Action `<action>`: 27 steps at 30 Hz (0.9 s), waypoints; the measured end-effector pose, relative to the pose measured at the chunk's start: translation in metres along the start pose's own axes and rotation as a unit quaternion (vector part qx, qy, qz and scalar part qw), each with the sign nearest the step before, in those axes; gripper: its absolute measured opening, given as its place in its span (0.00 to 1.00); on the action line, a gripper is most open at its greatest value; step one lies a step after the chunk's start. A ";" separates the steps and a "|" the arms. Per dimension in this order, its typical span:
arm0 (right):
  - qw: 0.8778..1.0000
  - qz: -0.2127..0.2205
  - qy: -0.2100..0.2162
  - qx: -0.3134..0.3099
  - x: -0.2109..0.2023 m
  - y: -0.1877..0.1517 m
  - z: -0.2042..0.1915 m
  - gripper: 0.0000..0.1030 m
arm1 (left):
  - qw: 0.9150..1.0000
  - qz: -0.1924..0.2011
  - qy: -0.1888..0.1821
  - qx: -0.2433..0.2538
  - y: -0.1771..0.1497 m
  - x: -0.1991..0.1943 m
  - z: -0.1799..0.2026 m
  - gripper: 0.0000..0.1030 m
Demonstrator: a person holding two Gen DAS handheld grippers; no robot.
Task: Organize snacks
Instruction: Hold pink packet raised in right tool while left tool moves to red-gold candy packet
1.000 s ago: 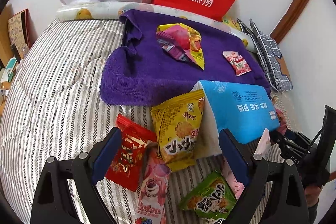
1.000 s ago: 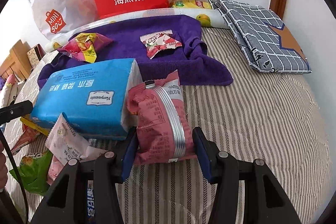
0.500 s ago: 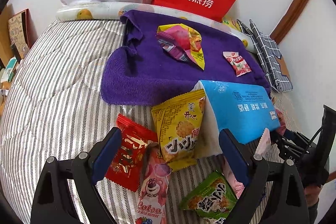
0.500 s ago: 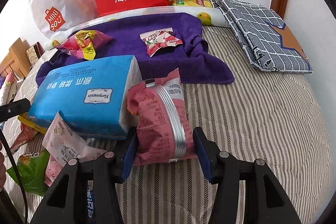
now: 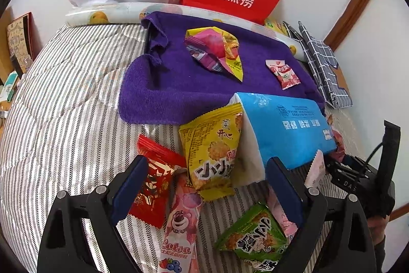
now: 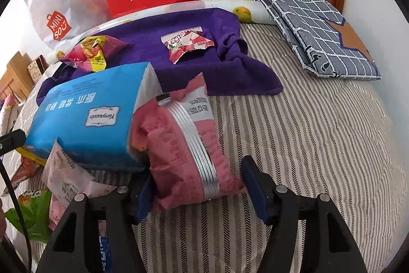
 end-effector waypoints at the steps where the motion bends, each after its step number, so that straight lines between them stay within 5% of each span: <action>1: 1.000 0.001 -0.001 0.000 0.000 0.000 0.000 0.60 | 1.000 -0.001 -0.001 0.002 -0.001 0.000 0.001 0.90; 27: 1.000 0.024 0.007 -0.010 -0.023 -0.004 -0.005 0.48 | 1.000 -0.003 -0.007 0.005 -0.011 -0.015 0.008 0.90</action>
Point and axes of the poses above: each gripper's, at about its wrist camera, not at the fingertips, and x roughly the way its jaws point, z to its right, y to its top, the point moved 8 cm from there along x, roughly the way its jaws point, and after that the axes turned 10 degrees about -y, right-handed, at the moved point
